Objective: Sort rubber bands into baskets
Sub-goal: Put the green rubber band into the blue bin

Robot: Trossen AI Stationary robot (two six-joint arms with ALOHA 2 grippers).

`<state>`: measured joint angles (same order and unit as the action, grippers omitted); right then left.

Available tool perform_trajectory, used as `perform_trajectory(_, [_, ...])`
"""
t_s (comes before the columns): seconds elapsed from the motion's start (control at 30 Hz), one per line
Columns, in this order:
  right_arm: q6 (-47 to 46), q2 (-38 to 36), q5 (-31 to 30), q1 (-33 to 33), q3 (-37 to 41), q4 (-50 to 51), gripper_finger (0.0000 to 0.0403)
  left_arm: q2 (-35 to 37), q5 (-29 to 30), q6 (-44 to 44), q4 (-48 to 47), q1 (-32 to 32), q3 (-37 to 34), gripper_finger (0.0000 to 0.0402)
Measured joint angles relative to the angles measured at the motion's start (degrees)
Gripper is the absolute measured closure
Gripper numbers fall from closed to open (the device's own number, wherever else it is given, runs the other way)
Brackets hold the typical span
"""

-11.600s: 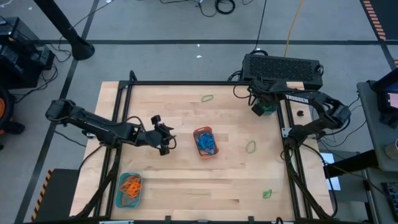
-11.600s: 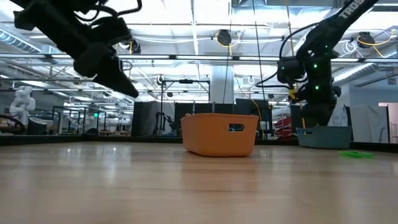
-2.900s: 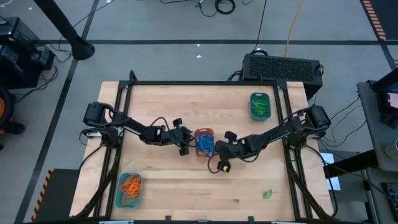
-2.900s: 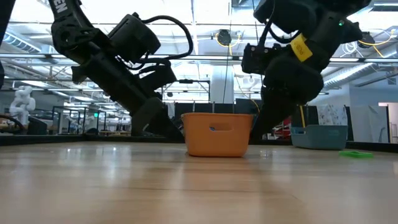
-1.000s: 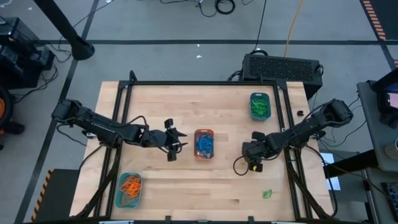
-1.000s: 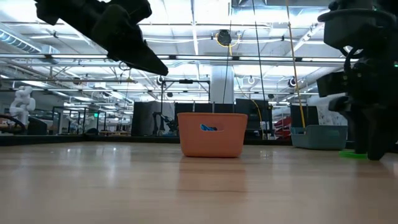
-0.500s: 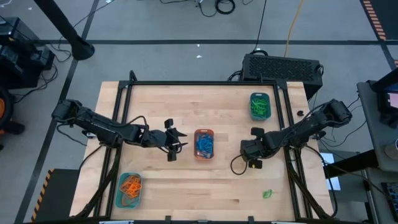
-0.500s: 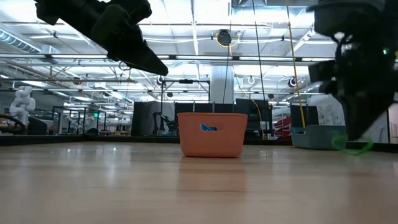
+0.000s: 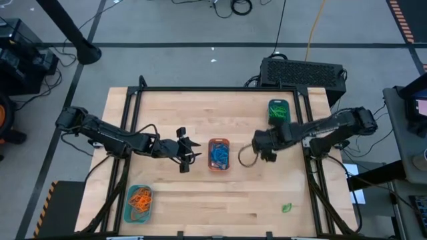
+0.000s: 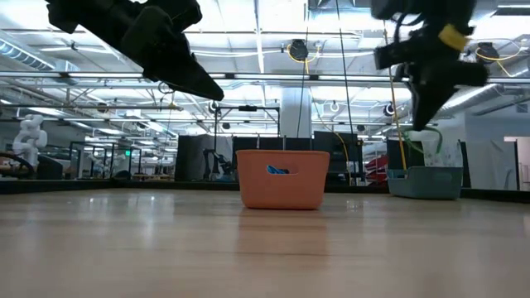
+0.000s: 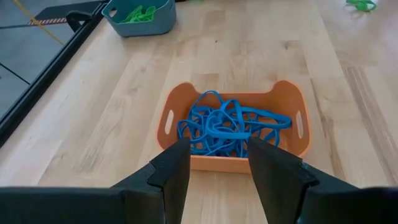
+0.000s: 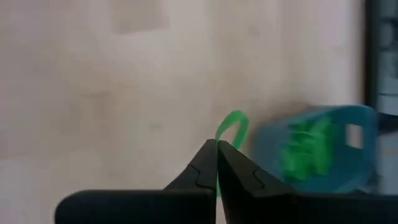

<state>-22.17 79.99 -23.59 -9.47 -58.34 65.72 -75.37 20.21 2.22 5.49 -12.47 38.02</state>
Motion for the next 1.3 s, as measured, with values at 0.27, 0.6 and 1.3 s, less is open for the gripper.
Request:
perform_trajectory(0.27, [11.15,-0.04,-3.38,19.25,-0.25,3.42,0.0403,0.00,0.00,-0.04,-0.02,0.00,0.00,0.0233])
perform_trajectory(0.6, [23.99,-0.04,5.89,38.05,-0.22,-7.05,0.0402,0.00,0.02,-1.25,-0.08,0.02,0.00,0.0233])
perform_trajectory(1.3, [27.47,7.95,8.83,52.64,-0.09,-10.26,0.0402,-0.02,0.02,-1.21,-0.50,0.02,-0.02,0.0233])
